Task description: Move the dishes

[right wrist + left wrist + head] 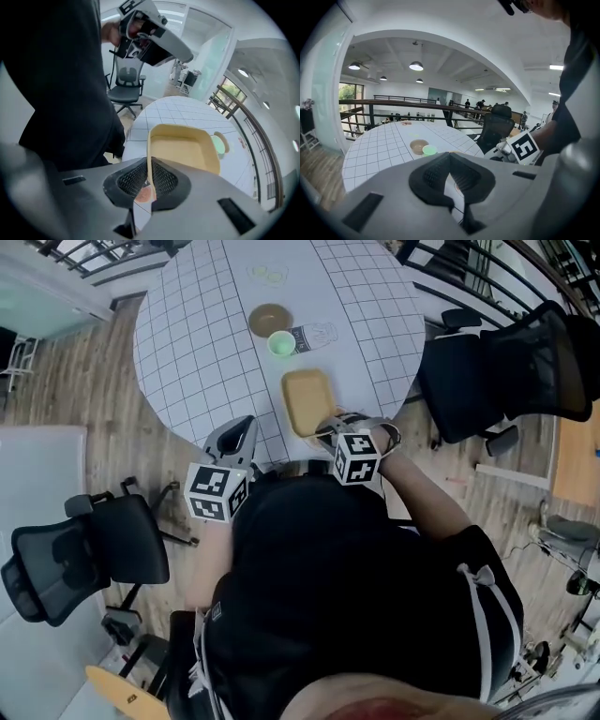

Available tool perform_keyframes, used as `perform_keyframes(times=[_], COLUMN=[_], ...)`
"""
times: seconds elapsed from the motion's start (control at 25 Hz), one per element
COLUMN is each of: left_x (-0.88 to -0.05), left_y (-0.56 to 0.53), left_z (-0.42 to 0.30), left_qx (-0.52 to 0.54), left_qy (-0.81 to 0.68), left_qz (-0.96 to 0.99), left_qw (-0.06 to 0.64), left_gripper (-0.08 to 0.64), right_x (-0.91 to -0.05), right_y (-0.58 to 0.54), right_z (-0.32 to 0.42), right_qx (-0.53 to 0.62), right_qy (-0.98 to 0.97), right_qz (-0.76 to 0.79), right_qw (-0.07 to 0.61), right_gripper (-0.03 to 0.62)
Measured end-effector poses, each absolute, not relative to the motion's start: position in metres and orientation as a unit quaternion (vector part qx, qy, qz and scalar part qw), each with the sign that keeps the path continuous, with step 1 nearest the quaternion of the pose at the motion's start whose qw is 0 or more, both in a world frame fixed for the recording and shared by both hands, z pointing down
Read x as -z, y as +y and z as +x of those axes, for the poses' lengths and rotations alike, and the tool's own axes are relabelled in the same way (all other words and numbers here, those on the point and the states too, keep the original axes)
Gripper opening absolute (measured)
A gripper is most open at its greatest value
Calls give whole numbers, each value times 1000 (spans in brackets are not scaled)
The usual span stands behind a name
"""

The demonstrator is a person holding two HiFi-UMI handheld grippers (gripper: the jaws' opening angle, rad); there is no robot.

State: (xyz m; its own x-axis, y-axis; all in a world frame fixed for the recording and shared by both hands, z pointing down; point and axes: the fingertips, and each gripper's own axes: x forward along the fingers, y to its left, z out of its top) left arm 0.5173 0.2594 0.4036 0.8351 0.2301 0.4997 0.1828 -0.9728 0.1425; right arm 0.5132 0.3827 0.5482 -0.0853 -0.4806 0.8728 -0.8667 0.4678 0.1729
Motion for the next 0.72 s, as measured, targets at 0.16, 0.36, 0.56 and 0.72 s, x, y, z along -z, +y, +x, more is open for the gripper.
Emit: perform_keyframes(times=[0.16, 0.36, 0.56, 0.72], left_x=[-397, -405, -406, -405], left_y=[248, 248, 258, 255], left_z=[507, 497, 504, 510], left_qx=[-269, -276, -272, -273], left_qy=[67, 43, 53, 56], left_qz=[960, 959, 959, 959], left_qw=[41, 55, 58, 50], left_gripper=[5, 5, 5, 5], right_x=[-575, -604, -637, -637], right_y=[388, 378, 375, 371], right_z=[519, 528, 542, 541], right_qx=[-201, -235, -238, -234], right_qy=[-719, -728, -717, -724], right_qz=[454, 460, 441, 416], right_qw=[486, 451, 485, 498], right_gripper=[31, 31, 32, 31])
